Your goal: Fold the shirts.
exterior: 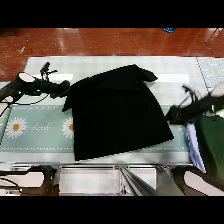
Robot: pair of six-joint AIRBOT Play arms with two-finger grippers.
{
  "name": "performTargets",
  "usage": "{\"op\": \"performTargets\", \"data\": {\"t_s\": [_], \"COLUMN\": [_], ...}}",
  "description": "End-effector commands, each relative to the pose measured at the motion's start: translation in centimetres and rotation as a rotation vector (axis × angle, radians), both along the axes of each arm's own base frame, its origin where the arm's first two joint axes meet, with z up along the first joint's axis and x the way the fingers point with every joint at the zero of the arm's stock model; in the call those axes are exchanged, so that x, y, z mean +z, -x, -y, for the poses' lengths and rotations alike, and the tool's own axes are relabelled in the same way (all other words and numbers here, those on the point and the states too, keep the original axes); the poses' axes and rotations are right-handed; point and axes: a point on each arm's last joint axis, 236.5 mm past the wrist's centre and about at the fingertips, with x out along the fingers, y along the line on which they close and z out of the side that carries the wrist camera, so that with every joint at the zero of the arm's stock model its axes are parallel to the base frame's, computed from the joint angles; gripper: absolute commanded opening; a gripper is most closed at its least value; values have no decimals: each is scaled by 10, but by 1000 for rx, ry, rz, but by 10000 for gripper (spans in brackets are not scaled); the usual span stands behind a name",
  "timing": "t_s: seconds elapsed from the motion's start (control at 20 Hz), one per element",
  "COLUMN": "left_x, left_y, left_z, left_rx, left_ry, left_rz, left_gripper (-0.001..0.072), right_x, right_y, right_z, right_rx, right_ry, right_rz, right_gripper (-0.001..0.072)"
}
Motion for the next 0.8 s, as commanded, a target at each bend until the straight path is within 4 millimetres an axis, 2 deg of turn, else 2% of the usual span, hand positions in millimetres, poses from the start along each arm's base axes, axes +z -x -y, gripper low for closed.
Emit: {"op": "performTargets", "data": {"t_s": [0.0, 0.1, 0.25, 0.5, 0.65, 0.75], "left_x": [0, 0, 0, 0, 0, 0], "left_y": [6, 9, 12, 14, 14, 14], "left_z": [4, 6, 7, 8, 8, 8], "left_rx": [-14, -23, -32, -36, -38, -38], "left_ry": [16, 22, 27, 30, 30, 30], "left_rz": [-24, -35, -44, -50, -51, -51], "left_gripper": [18, 18, 18, 18, 18, 18], "right_x": [-25, -35, -46, -62, -64, -70], "right_y": [86, 112, 117, 95, 66, 49], "right_z": [-32, -50, -65, -86, -103, -106], "right_rx": [22, 66, 94, 36, -44, -112], "right_ry": [-56, -82, -65, -71, -146, -158], "right_rz": [-127, -183, -160, -109, -35, -12], "right_gripper": [401, 401, 401, 401, 401, 401]}}
